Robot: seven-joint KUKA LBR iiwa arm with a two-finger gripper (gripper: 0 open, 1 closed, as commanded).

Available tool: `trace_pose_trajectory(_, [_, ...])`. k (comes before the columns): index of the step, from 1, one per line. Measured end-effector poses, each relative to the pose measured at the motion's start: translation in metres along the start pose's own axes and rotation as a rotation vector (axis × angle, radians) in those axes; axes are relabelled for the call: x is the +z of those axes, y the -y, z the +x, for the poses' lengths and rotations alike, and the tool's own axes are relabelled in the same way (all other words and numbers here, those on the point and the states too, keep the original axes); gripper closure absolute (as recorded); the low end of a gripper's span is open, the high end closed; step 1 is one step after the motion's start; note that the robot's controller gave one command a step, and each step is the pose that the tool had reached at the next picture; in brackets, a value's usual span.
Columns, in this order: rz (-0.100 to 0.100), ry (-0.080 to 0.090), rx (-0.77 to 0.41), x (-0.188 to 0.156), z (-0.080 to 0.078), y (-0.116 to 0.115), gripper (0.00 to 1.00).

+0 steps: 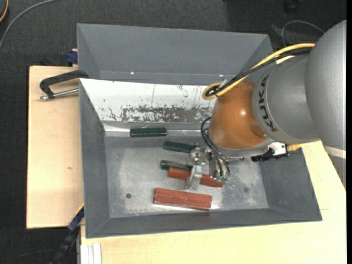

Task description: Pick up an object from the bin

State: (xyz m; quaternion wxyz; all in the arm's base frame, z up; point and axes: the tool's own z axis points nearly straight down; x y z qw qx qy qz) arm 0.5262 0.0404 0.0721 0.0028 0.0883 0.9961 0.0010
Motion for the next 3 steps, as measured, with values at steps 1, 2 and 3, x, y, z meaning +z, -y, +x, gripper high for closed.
trace_pose_trajectory(1, [-0.001,0.008,-0.035,-0.154,-0.002,0.018,1.0])
trace_pose_trajectory(2, [0.001,-0.014,-0.325,0.001,0.012,0.032,1.0])
trace_pose_trajectory(3, [0.0,0.008,-0.251,-0.144,0.016,0.043,1.0])
